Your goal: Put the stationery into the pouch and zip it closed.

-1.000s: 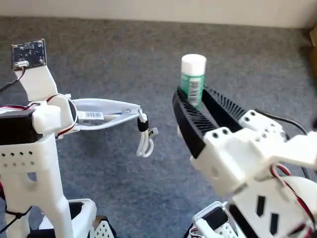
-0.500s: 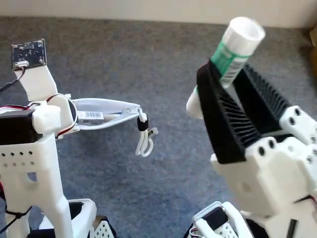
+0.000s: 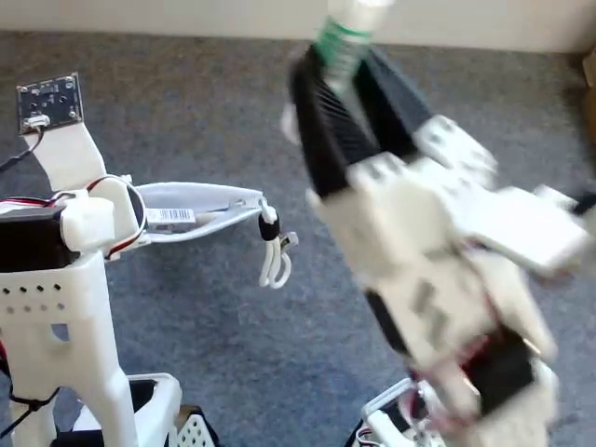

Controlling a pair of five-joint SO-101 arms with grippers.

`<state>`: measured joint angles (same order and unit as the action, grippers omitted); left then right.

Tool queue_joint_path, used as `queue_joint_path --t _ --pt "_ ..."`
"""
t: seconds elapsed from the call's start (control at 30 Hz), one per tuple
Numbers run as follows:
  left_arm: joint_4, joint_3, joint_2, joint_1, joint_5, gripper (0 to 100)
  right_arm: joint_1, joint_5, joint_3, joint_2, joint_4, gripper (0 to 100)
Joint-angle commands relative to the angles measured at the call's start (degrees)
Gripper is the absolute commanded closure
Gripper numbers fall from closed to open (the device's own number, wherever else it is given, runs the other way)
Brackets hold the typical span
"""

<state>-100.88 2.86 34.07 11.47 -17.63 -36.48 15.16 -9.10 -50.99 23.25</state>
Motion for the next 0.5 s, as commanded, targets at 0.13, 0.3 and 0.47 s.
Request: queue_joint_path --t 0.13,0.3,0.47 --pt "0.0 -1.5 0.0 -1.1 -0.7 99 -4.5 0.1 -15.9 -0.5 -26.8 99.3" --pt "-0.3 -4.0 -2.4 -0.7 -0.8 99 -9.2 0.1 -20.4 -0.2 -30.2 99.3" --pt "-0.4 -8.5 -12.4 3.1 -0.8 99 -10.9 0.1 -20.7 -0.1 -30.2 99.3"
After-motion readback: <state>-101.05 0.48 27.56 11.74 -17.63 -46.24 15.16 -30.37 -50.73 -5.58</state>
